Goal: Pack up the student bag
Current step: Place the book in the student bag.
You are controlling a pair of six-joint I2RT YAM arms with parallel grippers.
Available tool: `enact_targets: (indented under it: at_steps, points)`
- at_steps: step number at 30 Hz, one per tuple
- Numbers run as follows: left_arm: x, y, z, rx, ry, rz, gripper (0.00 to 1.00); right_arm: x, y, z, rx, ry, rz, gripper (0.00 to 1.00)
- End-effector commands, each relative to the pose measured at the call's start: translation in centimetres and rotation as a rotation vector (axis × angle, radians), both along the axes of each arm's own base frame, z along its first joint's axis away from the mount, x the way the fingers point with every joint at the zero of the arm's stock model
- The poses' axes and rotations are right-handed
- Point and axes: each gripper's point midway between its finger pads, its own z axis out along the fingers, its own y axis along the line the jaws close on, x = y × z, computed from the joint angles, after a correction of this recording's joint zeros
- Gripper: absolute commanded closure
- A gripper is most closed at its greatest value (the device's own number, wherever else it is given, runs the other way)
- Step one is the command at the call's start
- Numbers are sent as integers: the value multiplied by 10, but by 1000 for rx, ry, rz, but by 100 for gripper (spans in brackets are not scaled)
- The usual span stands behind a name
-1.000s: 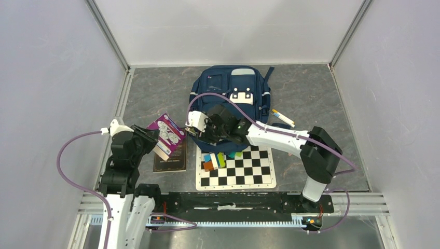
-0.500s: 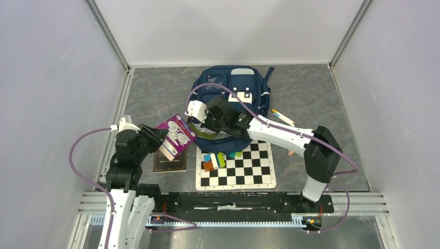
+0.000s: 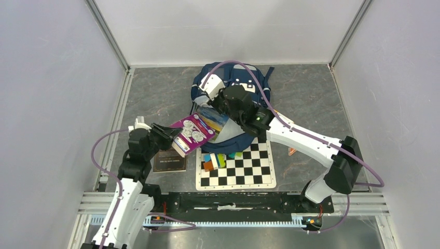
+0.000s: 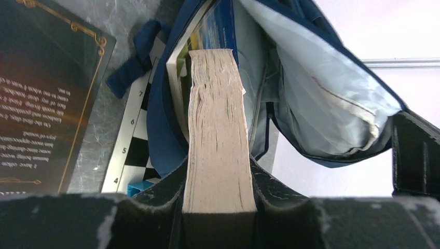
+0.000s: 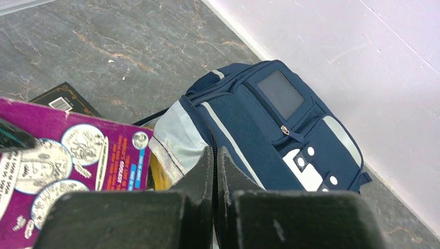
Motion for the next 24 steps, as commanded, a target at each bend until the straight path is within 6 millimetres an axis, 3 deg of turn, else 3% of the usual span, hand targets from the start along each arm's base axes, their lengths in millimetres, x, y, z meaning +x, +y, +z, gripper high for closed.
enact_targets:
  at_steps: [1, 5, 9, 13, 17, 24]
  points:
    - [14, -15, 46, -199, -159, 39, 98, -4, -6, 95, 305, -161, -28, 100]
    - [25, -24, 56, -213, -207, 70, 98, -6, 0, 91, 316, -150, -3, 100]
    - [41, -45, 59, -213, -255, 71, 98, -9, 5, 85, 335, -134, 19, 100]
    - [61, -72, 55, -53, -296, 49, 98, -13, 6, 86, 345, -139, 32, 100]
    - [83, -76, 57, -105, -394, 136, 98, -16, 4, 89, 337, -155, 36, 100]
    - [115, -87, 32, -18, -411, 237, 98, -15, -2, 89, 309, -180, 20, 100]
